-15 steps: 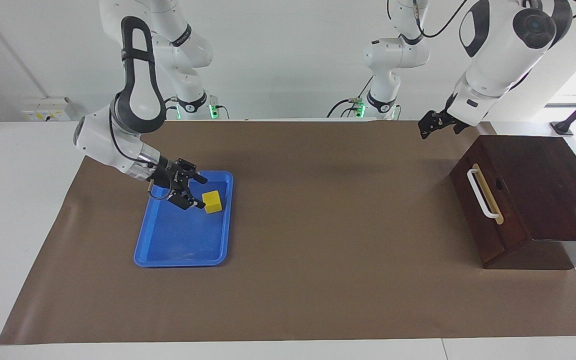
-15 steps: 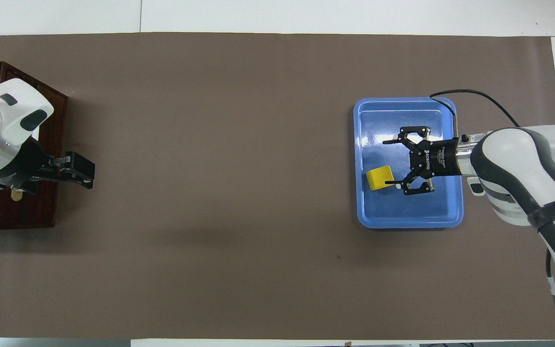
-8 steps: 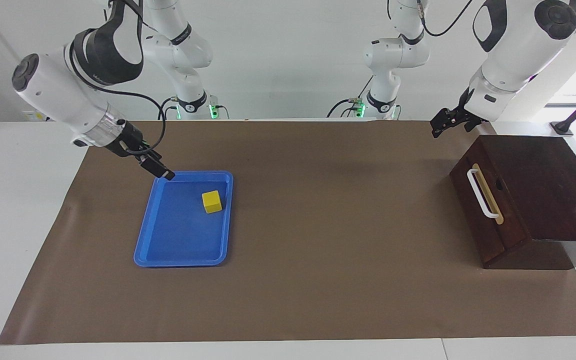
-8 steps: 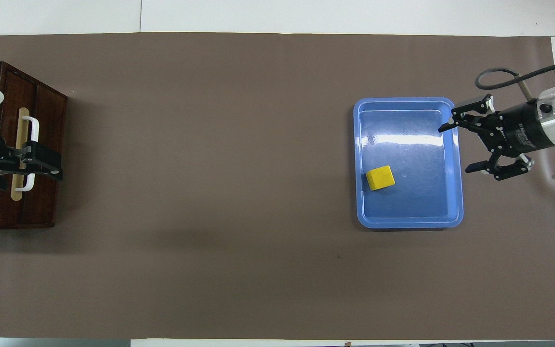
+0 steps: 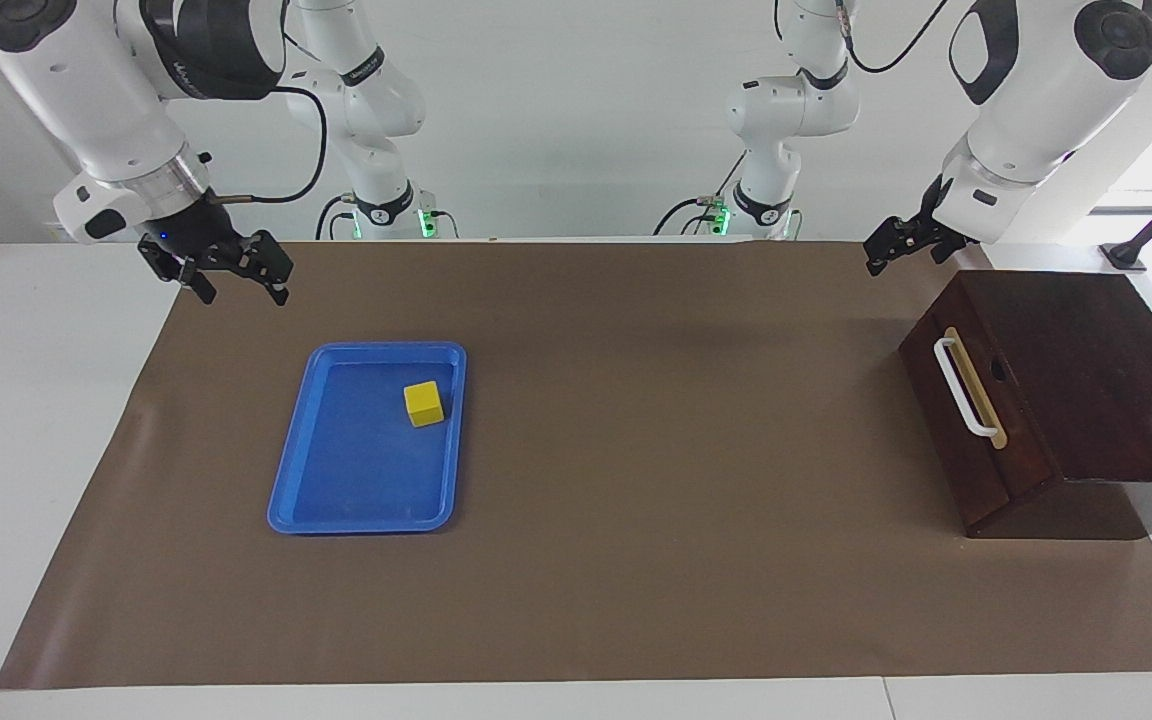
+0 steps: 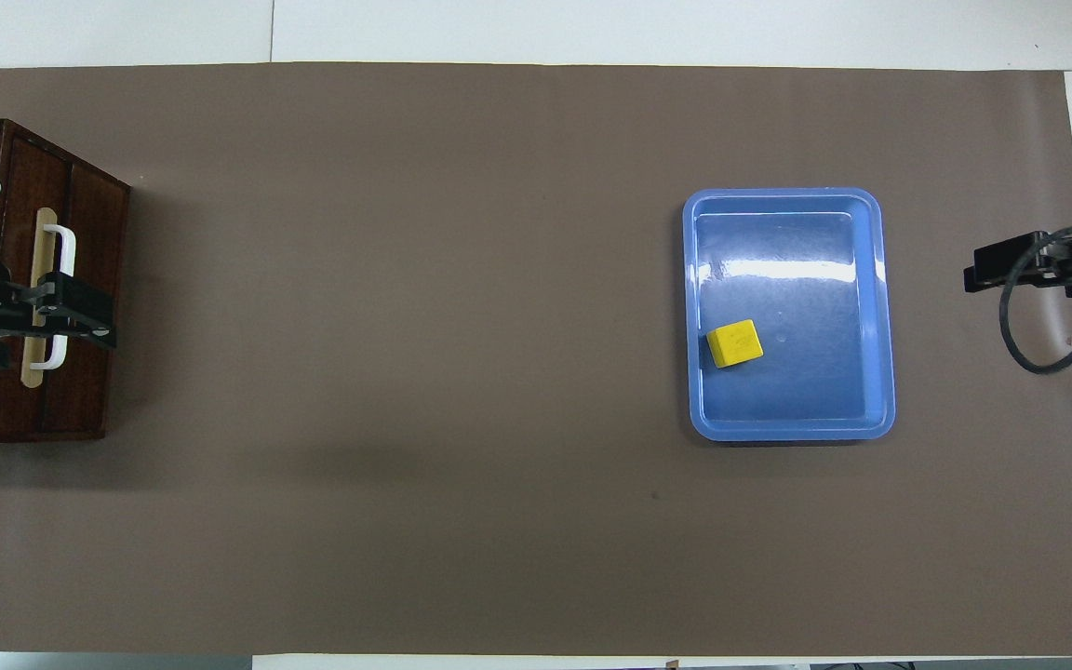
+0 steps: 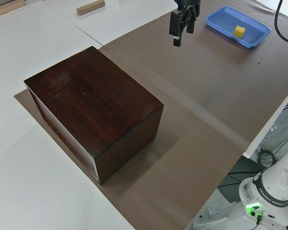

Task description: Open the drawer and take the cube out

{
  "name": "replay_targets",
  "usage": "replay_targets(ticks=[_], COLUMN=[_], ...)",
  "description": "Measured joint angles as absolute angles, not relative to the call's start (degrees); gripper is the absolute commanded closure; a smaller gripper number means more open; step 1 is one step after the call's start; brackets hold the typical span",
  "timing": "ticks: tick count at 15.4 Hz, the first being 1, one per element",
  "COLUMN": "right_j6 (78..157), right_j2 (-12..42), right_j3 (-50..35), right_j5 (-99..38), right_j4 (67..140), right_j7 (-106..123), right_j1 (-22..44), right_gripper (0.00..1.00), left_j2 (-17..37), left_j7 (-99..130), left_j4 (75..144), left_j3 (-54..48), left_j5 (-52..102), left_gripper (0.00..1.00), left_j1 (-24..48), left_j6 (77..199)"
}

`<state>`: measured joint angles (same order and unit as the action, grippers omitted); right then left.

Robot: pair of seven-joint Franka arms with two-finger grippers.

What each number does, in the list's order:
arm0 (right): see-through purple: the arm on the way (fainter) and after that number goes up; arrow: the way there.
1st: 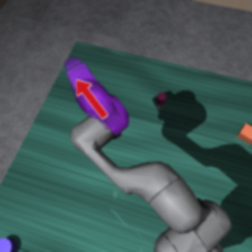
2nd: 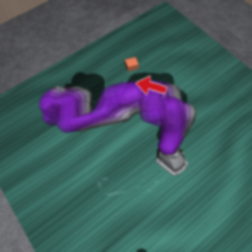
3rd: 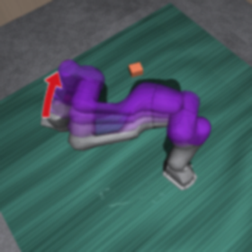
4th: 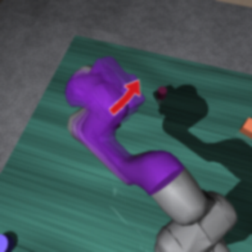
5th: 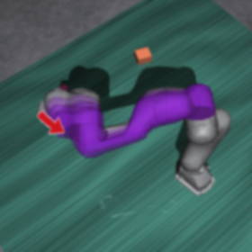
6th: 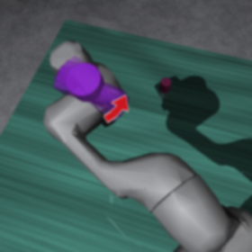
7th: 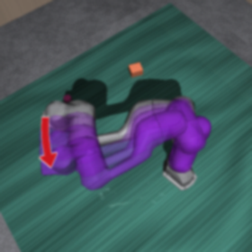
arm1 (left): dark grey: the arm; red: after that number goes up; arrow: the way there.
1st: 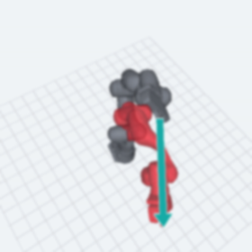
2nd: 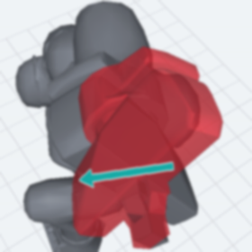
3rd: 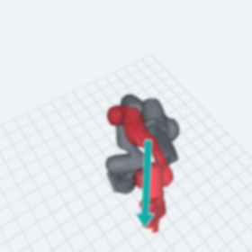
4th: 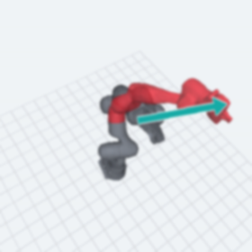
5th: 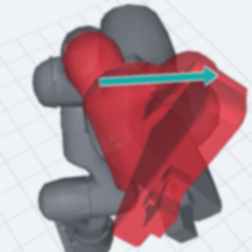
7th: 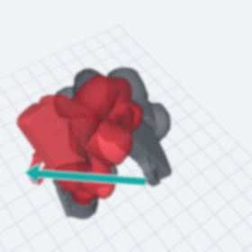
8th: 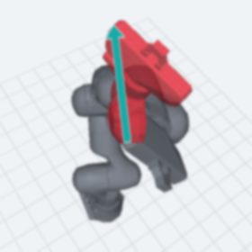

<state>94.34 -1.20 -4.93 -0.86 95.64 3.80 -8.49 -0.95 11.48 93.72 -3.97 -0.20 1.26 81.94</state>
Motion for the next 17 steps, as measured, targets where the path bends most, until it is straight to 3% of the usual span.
replay_targets(ticks=[5,17], right_j6=[87.93,87.40], right_j2=[-1.23,-0.68], right_j3=[-5.00,-5.21], right_j5=[0.47,0.48], right_j4=[93.47,94.73], right_j7=[8.65,8.69], right_j1=[-8.47,-8.43], right_gripper=[0.00,0.00], left_j2=[-0.95,-0.95], left_j7=[11.49,11.49], left_j4=[93.72,93.72], left_j3=[-3.97,-3.97], left_j5=[-0.20,-0.20], left_gripper=[0.00,0.00], left_j1=[1.26,1.26], left_j6=[81.94,81.94])
